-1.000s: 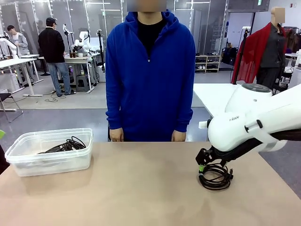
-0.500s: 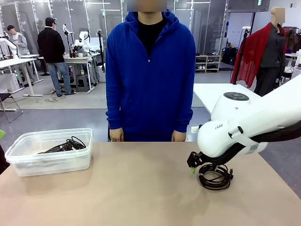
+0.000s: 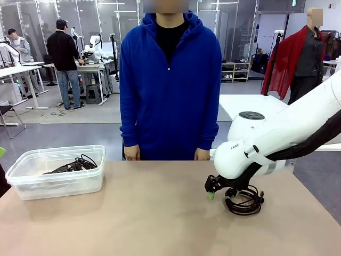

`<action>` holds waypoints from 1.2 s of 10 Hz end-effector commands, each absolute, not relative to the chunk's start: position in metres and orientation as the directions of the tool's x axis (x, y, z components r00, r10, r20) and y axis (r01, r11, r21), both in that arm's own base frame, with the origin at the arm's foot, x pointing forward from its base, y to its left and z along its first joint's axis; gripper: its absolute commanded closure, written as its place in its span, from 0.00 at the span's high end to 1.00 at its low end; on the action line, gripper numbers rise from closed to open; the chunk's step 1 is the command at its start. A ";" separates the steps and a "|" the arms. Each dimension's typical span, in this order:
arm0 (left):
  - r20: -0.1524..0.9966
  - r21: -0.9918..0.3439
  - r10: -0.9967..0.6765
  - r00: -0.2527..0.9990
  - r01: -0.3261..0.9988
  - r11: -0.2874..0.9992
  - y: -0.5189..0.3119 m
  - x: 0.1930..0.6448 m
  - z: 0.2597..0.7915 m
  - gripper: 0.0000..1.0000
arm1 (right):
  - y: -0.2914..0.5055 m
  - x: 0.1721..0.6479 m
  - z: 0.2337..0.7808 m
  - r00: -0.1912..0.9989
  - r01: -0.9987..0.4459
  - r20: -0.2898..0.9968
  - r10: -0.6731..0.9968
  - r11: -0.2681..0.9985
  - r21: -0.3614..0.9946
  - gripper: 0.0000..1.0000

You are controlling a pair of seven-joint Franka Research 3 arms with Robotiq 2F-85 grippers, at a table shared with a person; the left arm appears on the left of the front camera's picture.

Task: Organize and store the cables.
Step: Place the USB Extension Cable into the Organizing box.

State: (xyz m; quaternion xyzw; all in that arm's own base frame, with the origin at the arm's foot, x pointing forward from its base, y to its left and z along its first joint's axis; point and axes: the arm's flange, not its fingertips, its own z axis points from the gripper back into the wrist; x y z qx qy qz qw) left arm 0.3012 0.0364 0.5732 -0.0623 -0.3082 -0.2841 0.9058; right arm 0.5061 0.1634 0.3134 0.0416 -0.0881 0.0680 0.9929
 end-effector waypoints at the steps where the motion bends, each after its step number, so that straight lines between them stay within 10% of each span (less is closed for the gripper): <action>1: 0.592 0.072 -0.477 0.650 0.547 0.834 0.037 0.301 0.574 1.00 | 0.170 0.515 0.310 0.983 -0.096 0.162 0.084 0.993 0.063 1.00; 6: 0.592 0.072 -0.477 0.650 0.547 0.834 0.037 0.301 0.574 1.00 | 0.165 0.526 0.301 0.989 -0.064 0.140 0.050 0.993 0.097 1.00; 7: 0.592 0.072 -0.477 0.650 0.547 0.834 0.037 0.301 0.574 1.00 | 0.165 0.525 0.301 0.988 -0.074 0.140 0.060 0.993 0.097 0.57; 8: 0.592 0.072 -0.477 0.650 0.547 0.834 0.037 0.301 0.574 1.00 | 0.166 0.524 0.302 0.989 -0.072 0.133 0.060 0.994 0.088 0.42; 9: 0.592 0.072 -0.477 0.650 0.547 0.834 0.037 0.301 0.574 1.00 | 0.167 0.524 0.304 0.990 -0.074 0.127 0.062 0.993 0.091 0.00; 12: 0.592 0.072 -0.477 0.650 0.547 0.834 0.037 0.301 0.574 1.00 | 0.163 0.524 0.306 0.993 -0.050 0.114 0.039 0.994 0.092 0.14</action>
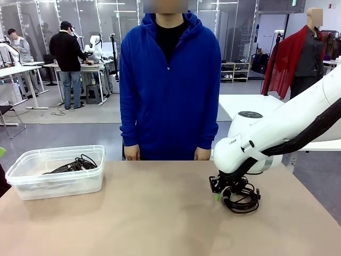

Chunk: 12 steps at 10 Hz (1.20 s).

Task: Organize and store the cables.
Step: Place the USB Extension Cable into the Organizing box.

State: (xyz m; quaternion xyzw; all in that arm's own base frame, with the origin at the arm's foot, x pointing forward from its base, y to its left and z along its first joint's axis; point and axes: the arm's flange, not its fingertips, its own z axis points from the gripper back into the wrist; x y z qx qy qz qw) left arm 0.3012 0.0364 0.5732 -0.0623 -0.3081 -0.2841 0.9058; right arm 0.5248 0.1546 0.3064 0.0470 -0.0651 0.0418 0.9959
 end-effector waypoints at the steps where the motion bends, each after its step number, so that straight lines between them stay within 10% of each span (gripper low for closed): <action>1: 0.592 0.072 -0.477 0.650 0.547 0.834 0.037 0.301 0.574 1.00 | 0.164 0.522 0.306 0.992 -0.060 0.113 0.051 0.995 0.081 0.05; 12: 0.592 0.072 -0.477 0.650 0.547 0.834 0.037 0.301 0.574 1.00 | 0.163 0.490 0.428 0.977 -0.181 0.106 0.186 0.982 -0.053 0.00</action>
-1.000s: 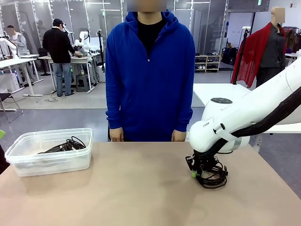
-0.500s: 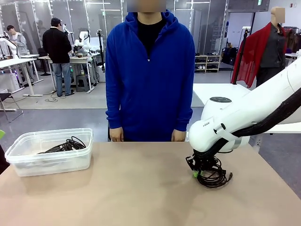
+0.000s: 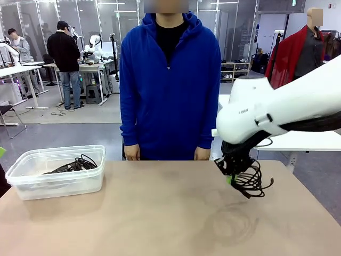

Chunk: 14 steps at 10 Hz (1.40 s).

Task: Organize and store the cables.
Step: Place the USB Extension Cable into the Organizing box.

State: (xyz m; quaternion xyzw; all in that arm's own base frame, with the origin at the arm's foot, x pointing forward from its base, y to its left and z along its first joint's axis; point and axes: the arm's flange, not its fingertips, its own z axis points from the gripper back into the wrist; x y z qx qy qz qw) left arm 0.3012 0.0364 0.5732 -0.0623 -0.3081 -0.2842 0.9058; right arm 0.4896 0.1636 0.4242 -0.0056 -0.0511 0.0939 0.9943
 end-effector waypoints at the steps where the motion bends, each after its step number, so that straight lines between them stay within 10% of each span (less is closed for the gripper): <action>1: 0.592 0.072 -0.477 0.650 0.547 0.834 0.037 0.301 0.574 1.00 | 0.160 0.485 0.436 0.979 -0.175 0.101 0.179 0.983 -0.047 0.00; 14: 0.592 0.072 -0.477 0.650 0.547 0.834 0.037 0.301 0.574 1.00 | 0.306 0.454 0.457 0.923 -0.372 0.120 0.366 0.928 0.031 0.00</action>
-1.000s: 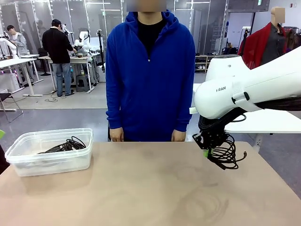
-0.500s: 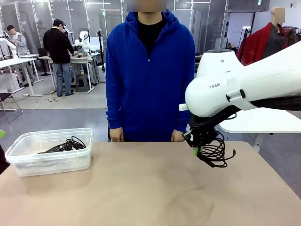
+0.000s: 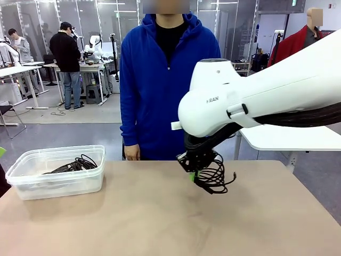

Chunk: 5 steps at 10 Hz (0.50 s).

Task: Organize and store the cables.
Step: Place the USB Extension Cable into the Organizing box.

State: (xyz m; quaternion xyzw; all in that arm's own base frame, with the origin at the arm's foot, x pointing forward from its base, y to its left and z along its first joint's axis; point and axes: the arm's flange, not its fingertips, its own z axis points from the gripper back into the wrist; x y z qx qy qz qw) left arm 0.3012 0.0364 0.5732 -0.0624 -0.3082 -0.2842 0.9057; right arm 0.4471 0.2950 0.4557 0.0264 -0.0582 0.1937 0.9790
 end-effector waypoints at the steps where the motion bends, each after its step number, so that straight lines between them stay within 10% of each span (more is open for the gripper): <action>1: 0.592 0.072 -0.477 0.650 0.547 0.834 0.037 0.301 0.574 1.00 | 0.321 0.452 0.452 0.916 -0.387 0.124 0.381 0.922 0.031 0.00; 5: 0.592 0.072 -0.477 0.650 0.547 0.834 0.037 0.301 0.574 1.00 | 0.385 0.448 0.415 0.898 -0.424 0.166 0.408 0.903 0.071 0.00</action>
